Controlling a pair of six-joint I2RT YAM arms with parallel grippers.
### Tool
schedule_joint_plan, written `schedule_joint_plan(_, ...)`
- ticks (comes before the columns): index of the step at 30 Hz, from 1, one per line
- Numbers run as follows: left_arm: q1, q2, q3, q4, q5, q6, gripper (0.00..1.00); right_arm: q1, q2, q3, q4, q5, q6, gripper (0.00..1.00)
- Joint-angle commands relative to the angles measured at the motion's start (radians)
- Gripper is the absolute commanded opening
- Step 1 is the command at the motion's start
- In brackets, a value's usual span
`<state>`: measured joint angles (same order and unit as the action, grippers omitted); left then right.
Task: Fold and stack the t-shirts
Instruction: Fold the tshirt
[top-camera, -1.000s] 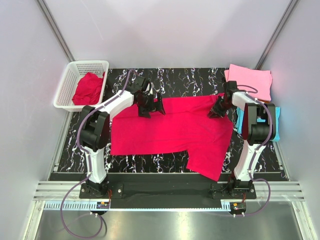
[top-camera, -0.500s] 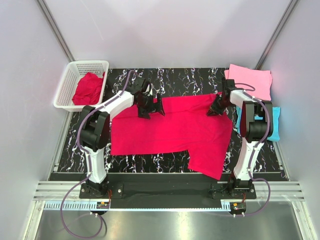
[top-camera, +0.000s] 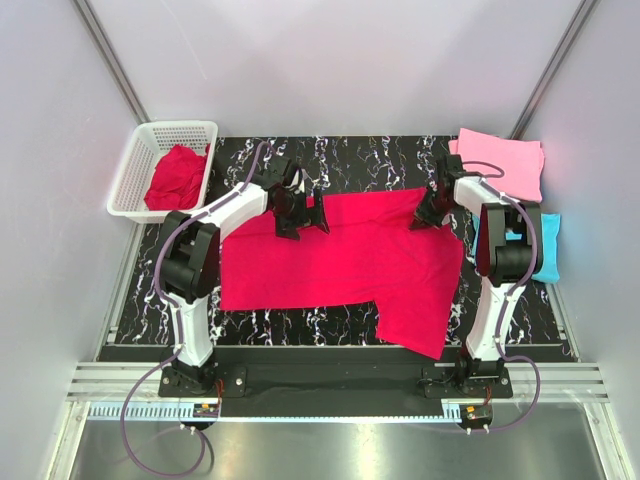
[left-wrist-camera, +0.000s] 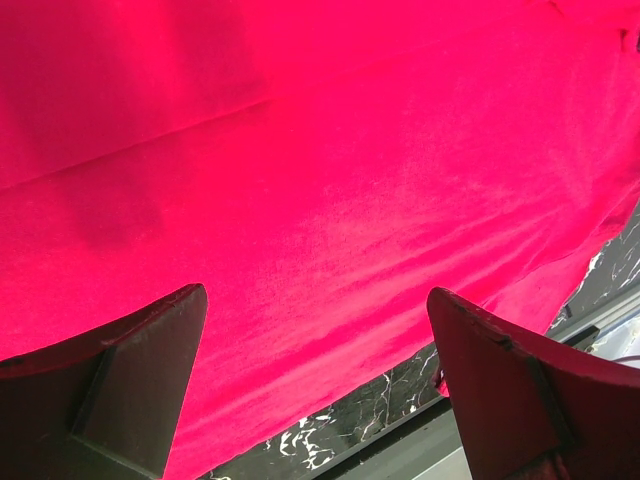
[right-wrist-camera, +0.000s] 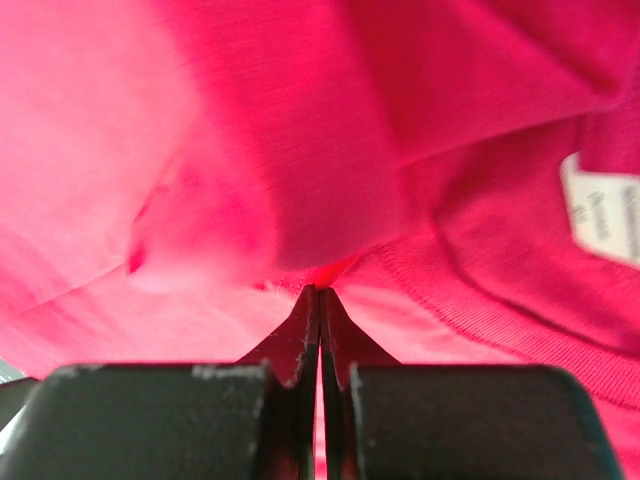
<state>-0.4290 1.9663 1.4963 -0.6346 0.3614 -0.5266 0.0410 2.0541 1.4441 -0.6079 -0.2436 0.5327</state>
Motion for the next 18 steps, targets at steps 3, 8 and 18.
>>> schedule_joint_plan(3, -0.004, -0.052, 0.002, 0.023, -0.009, 0.013, 0.99, 0.028, -0.097, 0.09, -0.059, 0.03, -0.017, 0.0)
schedule_joint_plan(8, -0.005, -0.056, -0.005, 0.024, -0.012, 0.014, 0.99, 0.051, -0.124, 0.099, -0.081, 0.039, -0.013, 0.0)
schedule_joint_plan(18, -0.004, -0.066, -0.018, 0.024, -0.022, 0.022, 0.99, 0.134, -0.245, -0.062, -0.085, 0.05, 0.041, 0.0)
